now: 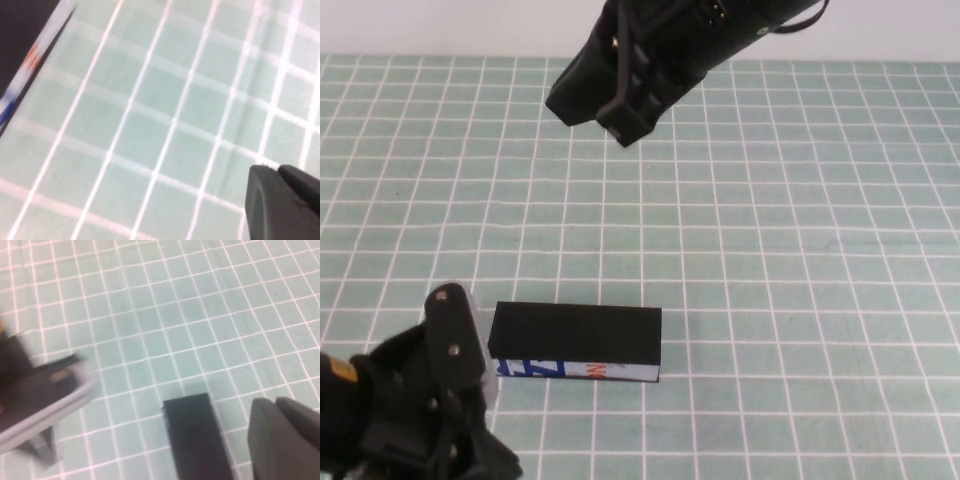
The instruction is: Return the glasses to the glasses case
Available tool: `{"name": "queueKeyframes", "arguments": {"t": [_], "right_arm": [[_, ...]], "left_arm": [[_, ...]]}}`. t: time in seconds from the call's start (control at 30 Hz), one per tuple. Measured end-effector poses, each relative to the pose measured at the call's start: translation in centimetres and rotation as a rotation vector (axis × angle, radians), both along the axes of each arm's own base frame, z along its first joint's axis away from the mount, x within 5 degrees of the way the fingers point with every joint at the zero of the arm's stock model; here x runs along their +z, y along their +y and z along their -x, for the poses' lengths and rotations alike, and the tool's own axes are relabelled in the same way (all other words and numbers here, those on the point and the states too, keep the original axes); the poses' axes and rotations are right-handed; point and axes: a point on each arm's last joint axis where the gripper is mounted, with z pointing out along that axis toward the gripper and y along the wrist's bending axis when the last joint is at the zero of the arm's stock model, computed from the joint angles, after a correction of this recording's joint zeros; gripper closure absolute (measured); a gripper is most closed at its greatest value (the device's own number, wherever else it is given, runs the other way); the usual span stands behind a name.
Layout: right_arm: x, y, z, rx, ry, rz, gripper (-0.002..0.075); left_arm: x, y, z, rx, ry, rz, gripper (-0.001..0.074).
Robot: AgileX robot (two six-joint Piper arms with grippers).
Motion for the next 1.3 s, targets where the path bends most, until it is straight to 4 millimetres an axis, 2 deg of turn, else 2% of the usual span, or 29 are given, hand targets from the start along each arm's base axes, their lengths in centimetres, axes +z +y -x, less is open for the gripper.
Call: {"name": "queueKeyframes", "arguments": {"t": [0.1,0.17,0.33,0.43,0.53,0.67,0.8,0.93,1.03,1.2,1.3], "right_arm": [[0.5,0.1,2.3,0.022,-0.017,0.028,0.0739],[0.0,0.1,3.6,0.041,-0.002,0.050,0.0739],[-2.5,-1.7,4.3,-0.048,0.024,0.198,0.0739],[-4.6,-4.1,3.2,-0.161,0.015,0.333,0.0739],[-5.5,-7.5,1.9,-0.283,0.037,0.379,0.0739],[-4.9,-12.4,0.4,-0.447,0.064,0.254,0.0739],[-3.1,-16.8,0.7,-0.610,0.021,0.015,0.0739],[-1.4,-20.2,3.7,-0.786,-0.134,-0.163,0.0739],[-1.9,-21.4,6.7,-0.863,-0.232,-0.231,0.0739],[-4.5,-22.1,12.5,-0.916,-0.302,-0.363,0.0739],[-7.3,-22.6,15.4,-0.952,-0.342,-0.407,0.0739]], "left_arm": [[0.7,0.1,-0.6,0.071,-0.013,-0.022,0.0737],[1.6,0.1,-1.1,0.101,-0.035,-0.025,0.0737],[4.6,0.9,-2.9,0.223,-0.150,-0.116,0.0737],[6.3,2.0,-3.6,0.337,-0.258,-0.161,0.0737],[7.8,3.4,-3.8,0.454,-0.361,-0.141,0.0737],[9.5,5.4,-2.8,0.566,-0.434,-0.083,0.0737],[11.2,6.5,-0.7,0.618,-0.490,0.020,0.0737],[12.8,7.0,2.6,0.636,-0.572,0.124,0.0737],[13.4,7.4,5.0,0.650,-0.629,0.186,0.0737],[13.4,7.9,8.3,0.688,-0.645,0.295,0.0737],[12.8,8.0,9.7,0.696,-0.637,0.346,0.0737]]}}
